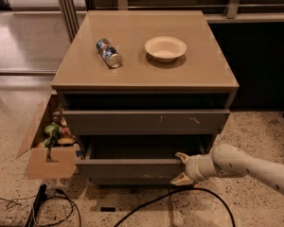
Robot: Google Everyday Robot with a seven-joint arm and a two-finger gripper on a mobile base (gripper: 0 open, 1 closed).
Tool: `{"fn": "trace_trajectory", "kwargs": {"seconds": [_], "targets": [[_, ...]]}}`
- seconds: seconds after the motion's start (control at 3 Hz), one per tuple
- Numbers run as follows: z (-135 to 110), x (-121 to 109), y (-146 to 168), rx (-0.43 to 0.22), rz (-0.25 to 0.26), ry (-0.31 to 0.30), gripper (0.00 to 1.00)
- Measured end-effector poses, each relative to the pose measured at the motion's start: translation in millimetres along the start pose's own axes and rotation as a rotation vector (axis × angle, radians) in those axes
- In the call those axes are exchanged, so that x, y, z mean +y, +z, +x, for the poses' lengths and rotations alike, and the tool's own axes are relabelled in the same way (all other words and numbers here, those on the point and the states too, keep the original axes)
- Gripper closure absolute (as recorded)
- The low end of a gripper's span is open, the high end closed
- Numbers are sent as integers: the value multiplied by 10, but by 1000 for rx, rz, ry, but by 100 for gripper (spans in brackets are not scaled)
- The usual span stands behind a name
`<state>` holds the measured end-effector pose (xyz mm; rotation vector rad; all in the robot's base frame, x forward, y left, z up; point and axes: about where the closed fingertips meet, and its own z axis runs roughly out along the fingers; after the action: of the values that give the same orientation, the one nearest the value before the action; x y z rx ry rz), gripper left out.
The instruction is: Open middle drawer
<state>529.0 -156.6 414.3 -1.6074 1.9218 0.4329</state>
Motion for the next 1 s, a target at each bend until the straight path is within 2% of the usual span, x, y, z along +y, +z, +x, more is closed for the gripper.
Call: {"fn": "trace_trajectory", "kwargs": {"seconds": [0.67, 1.0], "targets": [[-63, -14, -76, 0, 0, 0, 90], [-91, -20, -117, 0, 0, 0, 100]]}}
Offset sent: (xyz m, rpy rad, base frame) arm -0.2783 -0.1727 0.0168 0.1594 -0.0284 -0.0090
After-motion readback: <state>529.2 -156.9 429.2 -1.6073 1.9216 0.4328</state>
